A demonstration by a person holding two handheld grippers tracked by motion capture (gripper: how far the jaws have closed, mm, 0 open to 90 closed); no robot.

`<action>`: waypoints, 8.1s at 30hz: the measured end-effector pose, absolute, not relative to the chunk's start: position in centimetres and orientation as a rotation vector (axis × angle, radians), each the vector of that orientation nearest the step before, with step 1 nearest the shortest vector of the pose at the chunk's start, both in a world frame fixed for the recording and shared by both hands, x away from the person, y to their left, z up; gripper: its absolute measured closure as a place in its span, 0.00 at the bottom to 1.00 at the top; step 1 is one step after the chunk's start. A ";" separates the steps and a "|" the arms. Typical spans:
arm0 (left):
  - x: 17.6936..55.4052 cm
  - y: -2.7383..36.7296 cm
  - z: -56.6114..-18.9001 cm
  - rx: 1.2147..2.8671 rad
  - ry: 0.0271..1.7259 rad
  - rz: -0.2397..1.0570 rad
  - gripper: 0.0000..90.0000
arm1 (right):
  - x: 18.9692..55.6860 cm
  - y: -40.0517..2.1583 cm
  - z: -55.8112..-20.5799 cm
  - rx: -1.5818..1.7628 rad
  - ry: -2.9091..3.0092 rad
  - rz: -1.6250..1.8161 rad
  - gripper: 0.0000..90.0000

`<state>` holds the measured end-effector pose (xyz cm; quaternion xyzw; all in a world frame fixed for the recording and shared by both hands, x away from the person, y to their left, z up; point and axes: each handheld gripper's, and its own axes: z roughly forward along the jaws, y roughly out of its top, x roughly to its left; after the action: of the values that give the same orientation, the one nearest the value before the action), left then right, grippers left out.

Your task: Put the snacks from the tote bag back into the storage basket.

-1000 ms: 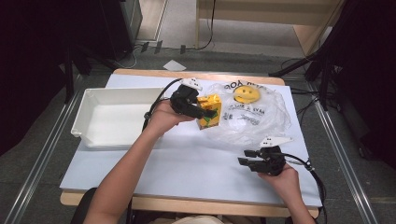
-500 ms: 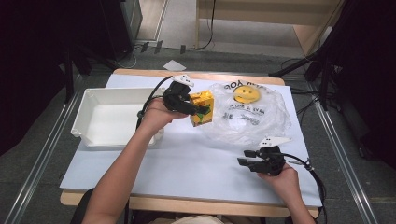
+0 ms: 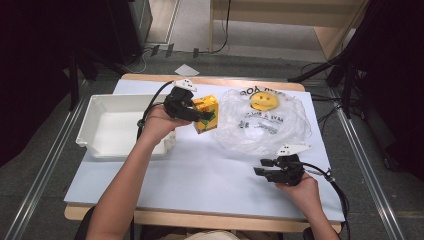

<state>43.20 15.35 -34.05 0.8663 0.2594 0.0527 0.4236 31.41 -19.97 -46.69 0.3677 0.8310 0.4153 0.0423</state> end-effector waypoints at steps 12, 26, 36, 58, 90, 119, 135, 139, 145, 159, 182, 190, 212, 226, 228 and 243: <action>43.1 17.4 -33.2 2.144 0.686 0.157 0.58 | 31.8 -19.7 -46.8 1.129 2.546 1.278 0.59; 43.6 20.0 -32.8 2.122 0.739 0.199 0.58 | 31.9 -19.7 -46.8 1.129 2.547 1.271 0.59; 44.0 21.9 -32.7 2.107 0.782 0.223 0.58 | 31.9 -19.7 -46.8 1.129 2.548 1.269 0.59; 44.5 25.3 -33.0 2.082 0.871 0.286 0.58 | 31.9 -19.7 -46.9 1.125 2.554 1.260 0.58; 46.1 29.0 -36.8 2.093 1.018 0.346 0.58 | 31.8 -19.7 -46.9 1.117 2.554 1.260 0.59; 47.8 27.8 -41.2 2.117 1.041 0.387 0.57 | 31.7 -19.7 -47.0 1.129 2.565 1.242 0.58; 47.5 28.3 -41.5 2.111 1.028 0.358 0.50 | 31.7 -19.6 -47.0 1.128 2.567 1.240 0.58; 47.5 28.5 -41.5 2.088 1.049 0.330 0.46 | 31.7 -19.6 -47.0 1.130 2.570 1.241 0.58; 47.3 29.2 -41.0 2.074 1.060 0.266 0.40 | 31.7 -19.6 -47.0 1.128 2.573 1.244 0.58; 45.8 30.0 -39.8 2.114 1.123 0.249 0.38 | 31.6 -19.7 -47.0 1.124 2.573 1.241 0.57; 42.4 30.6 -39.3 2.093 1.119 0.251 0.60 | 31.6 -19.7 -46.9 1.112 2.572 1.246 0.57; 41.9 29.8 -39.3 2.071 1.058 0.236 0.85 | 31.6 -19.7 -46.9 1.113 2.573 1.244 0.57; 42.6 28.8 -42.1 2.120 1.068 0.250 1.00 | 31.6 -19.7 -46.9 1.109 2.574 1.243 0.58; 43.2 29.1 -43.3 2.108 1.109 0.227 1.00 | 31.6 -19.7 -46.9 1.106 2.578 1.242 0.58; 43.3 29.1 -43.4 2.113 1.107 0.228 1.00 | 31.6 -19.7 -46.9 1.106 2.579 1.241 0.58; 43.6 29.9 -43.9 2.097 1.154 0.241 1.00 | 31.6 -19.7 -47.0 1.107 2.584 1.235 0.58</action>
<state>43.65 29.86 -43.92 0.8133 0.4477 0.0935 0.3597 31.61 -19.67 -46.95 0.3604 0.8409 0.4021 0.0356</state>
